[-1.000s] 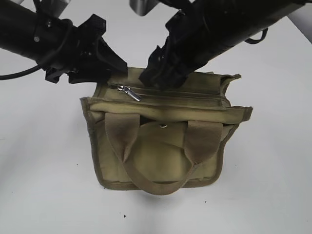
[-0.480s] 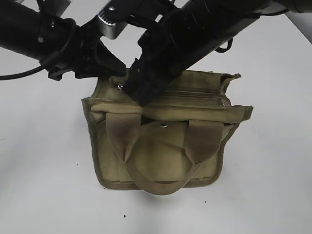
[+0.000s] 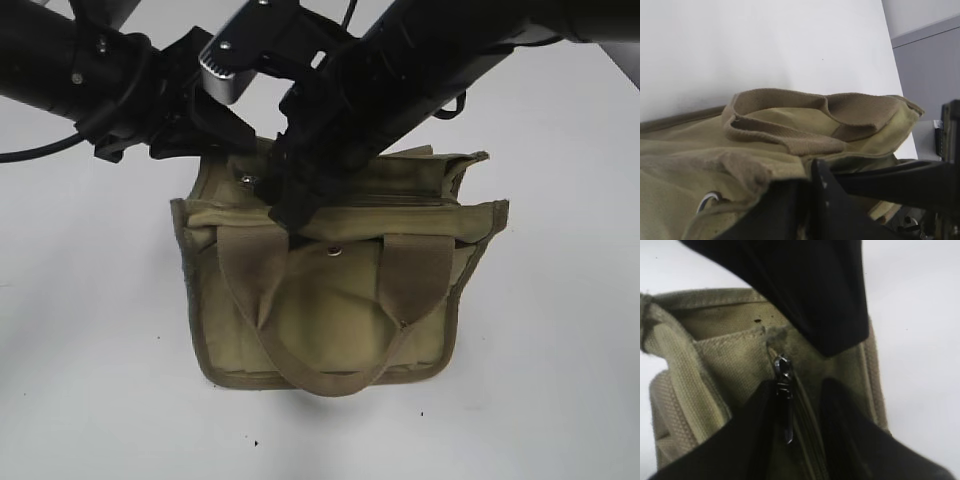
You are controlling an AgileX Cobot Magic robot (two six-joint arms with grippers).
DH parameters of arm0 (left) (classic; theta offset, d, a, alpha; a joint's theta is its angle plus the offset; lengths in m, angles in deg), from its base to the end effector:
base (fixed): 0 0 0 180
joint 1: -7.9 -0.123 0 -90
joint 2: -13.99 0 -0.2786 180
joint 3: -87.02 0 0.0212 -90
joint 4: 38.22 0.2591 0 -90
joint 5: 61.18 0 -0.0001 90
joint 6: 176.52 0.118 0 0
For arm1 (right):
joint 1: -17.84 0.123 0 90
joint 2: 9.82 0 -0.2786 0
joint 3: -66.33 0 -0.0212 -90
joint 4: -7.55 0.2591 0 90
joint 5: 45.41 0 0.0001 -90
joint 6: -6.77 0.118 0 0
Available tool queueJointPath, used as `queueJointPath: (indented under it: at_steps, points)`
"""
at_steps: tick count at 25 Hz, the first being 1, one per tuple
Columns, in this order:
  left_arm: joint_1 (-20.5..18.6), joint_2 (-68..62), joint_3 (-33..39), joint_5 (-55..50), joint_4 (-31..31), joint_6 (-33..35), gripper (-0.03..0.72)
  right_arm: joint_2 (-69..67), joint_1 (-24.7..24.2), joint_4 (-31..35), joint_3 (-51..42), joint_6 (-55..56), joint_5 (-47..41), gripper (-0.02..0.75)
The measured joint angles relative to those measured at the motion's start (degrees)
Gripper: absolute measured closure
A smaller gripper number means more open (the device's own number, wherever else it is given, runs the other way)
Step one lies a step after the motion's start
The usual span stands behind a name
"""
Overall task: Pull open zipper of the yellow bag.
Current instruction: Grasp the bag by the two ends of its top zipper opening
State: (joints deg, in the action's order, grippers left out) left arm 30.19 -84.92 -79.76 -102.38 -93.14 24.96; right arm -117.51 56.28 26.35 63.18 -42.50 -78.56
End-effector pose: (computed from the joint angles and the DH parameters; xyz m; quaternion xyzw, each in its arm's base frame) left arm 0.3057 -0.1941 0.2454 0.0736 0.9009 -0.3770 0.2020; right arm 0.3042 0.2680 0.2238 -0.5762 0.7475 0.0979 0.3156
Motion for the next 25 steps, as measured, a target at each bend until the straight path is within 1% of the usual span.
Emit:
queueJointPath:
  at_steps: [2, 5, 7, 8, 12, 15, 17, 21, 25]
  points:
    - [0.0, 0.0, 0.06, 0.0, 0.0, 0.0, 0.658, -0.38, 0.0, -1.31, 0.23, 0.0, -0.16, 0.512]
    - [0.0, 0.0, 0.06, 0.0, 0.05, 0.0, 0.657, -0.88, 0.0, -2.27, 0.49, 0.17, -1.79, 0.622]
    - [0.0, 0.0, 0.06, -0.07, 0.05, 0.0, 0.657, -1.06, 0.0, -2.41, 0.49, 0.17, -3.14, 0.71]
    - [0.0, 0.0, 0.06, -0.19, 0.05, 0.0, 0.657, -1.14, 0.0, -2.45, 0.49, 0.19, -3.54, 0.733]
    - [0.08, 0.0, 0.06, -0.53, 0.05, 0.02, 0.657, -1.14, 0.0, -2.87, 0.6, 1.2, -4.57, 0.736]
    - [0.32, 0.0, 0.06, -0.6, -0.08, 0.02, 0.658, -0.56, -0.13, -4.6, 0.67, 5.48, -5.96, 0.736]
    - [0.37, 0.04, 0.06, -0.71, -0.42, 0.02, 0.659, 0.43, -0.86, -6.25, 0.67, 8.71, -8.41, 0.736]
    - [0.37, 0.21, 0.06, -0.94, -0.98, 0.02, 0.659, 2.93, -3.86, -7.4, 0.62, 13.26, -14.32, 0.736]
    - [0.37, 0.37, 0.06, -0.89, -0.98, 0.02, 0.659, 5.25, -8.61, -8.01, 0.5, 17.19, -22.39, 0.736]
